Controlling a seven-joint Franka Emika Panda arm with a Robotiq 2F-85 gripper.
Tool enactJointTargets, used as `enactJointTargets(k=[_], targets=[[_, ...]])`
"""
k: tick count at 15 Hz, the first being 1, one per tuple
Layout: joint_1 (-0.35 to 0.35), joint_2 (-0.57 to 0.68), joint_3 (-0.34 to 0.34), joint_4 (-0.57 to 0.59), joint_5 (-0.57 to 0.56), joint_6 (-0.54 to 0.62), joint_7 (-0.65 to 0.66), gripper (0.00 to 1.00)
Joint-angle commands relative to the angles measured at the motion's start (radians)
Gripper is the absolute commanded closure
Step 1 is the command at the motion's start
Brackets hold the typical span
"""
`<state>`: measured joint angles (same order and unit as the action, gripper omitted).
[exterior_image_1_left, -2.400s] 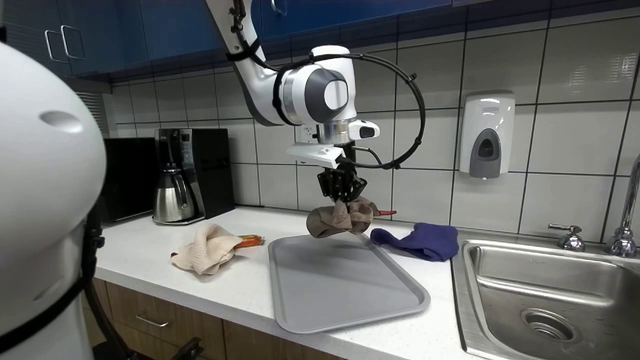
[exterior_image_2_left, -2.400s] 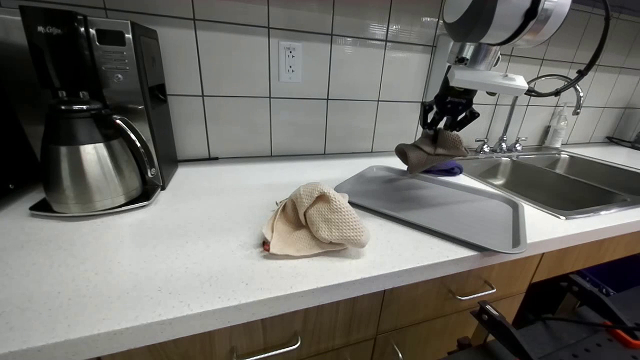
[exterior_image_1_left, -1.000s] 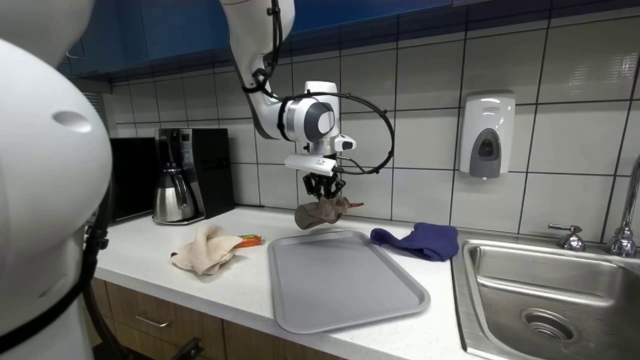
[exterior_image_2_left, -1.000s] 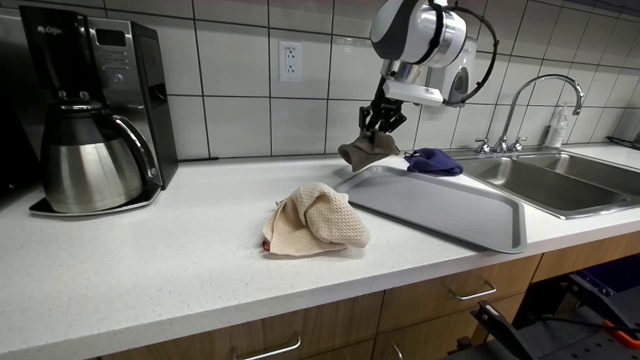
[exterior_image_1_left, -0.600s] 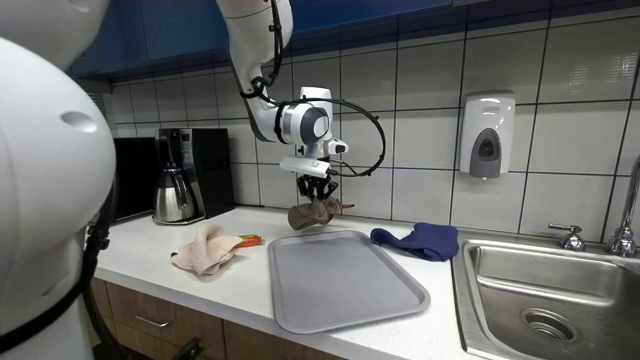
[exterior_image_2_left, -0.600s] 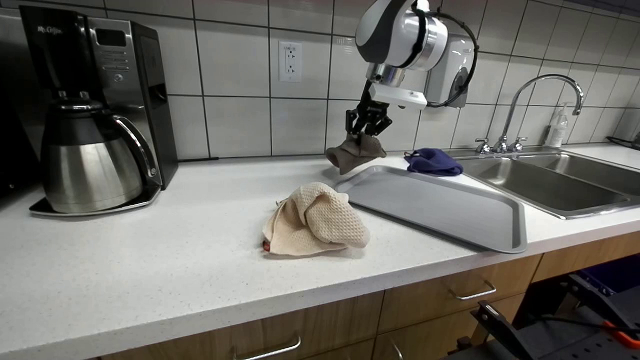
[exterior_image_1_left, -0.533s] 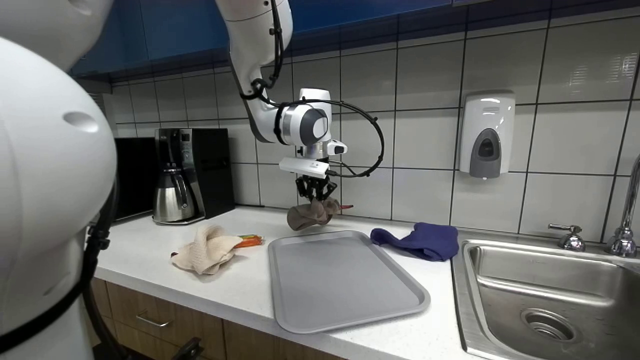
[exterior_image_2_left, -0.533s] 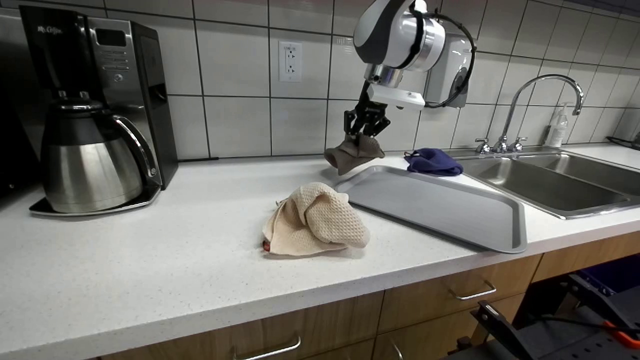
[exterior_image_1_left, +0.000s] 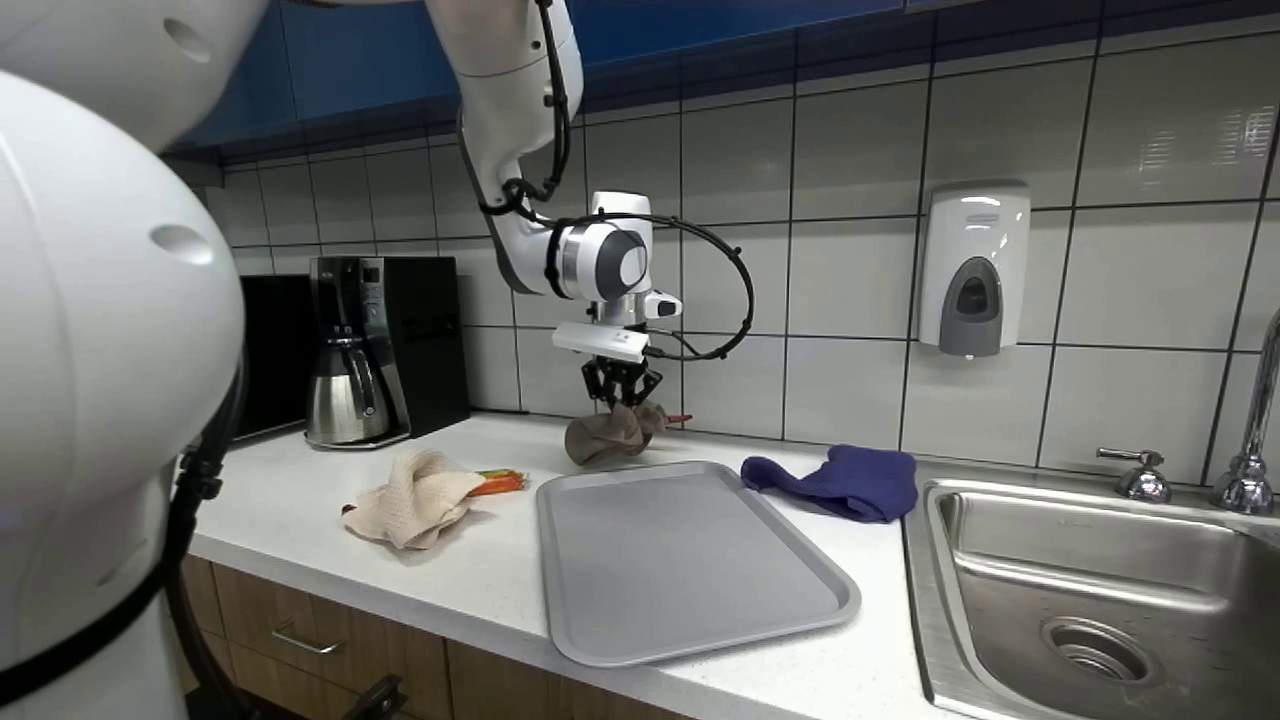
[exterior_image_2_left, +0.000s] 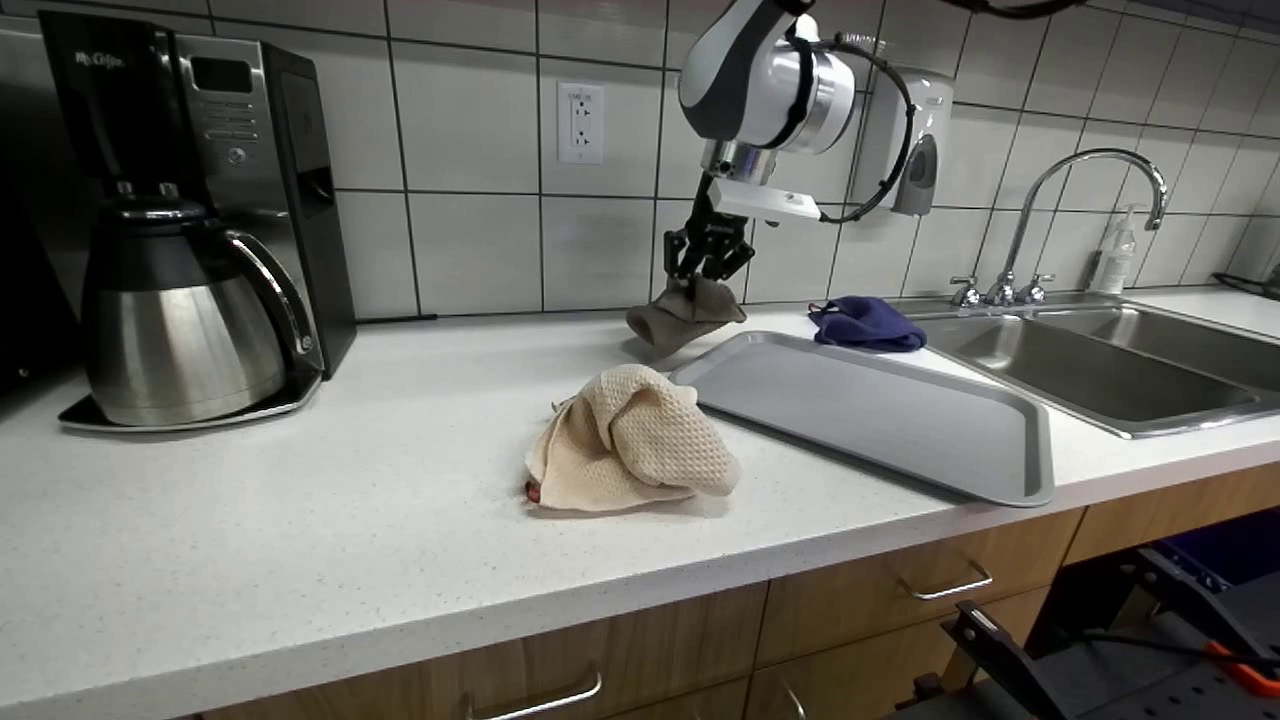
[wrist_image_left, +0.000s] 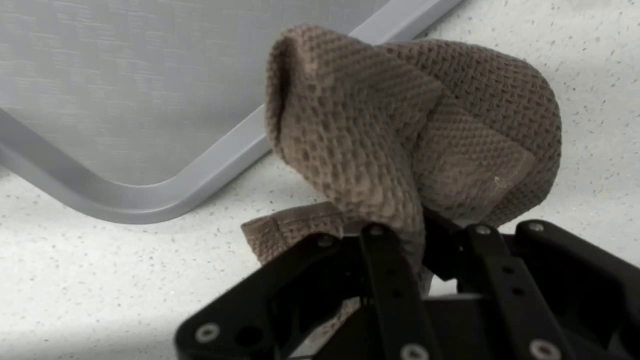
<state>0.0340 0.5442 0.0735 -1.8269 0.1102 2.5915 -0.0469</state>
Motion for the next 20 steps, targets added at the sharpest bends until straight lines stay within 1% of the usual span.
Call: enactJointTargets(k=[1, 12, 20], targets=[[0.011, 0.053, 0.003, 0.087, -0.024, -0.061, -0.001, 0.97], [0.04, 0.187, 0.007, 0.23, -0.02, -0.08, 0.011, 0.97], [0.047, 0.229, 0.018, 0.3, -0.014, -0.118, 0.012, 0.97]])
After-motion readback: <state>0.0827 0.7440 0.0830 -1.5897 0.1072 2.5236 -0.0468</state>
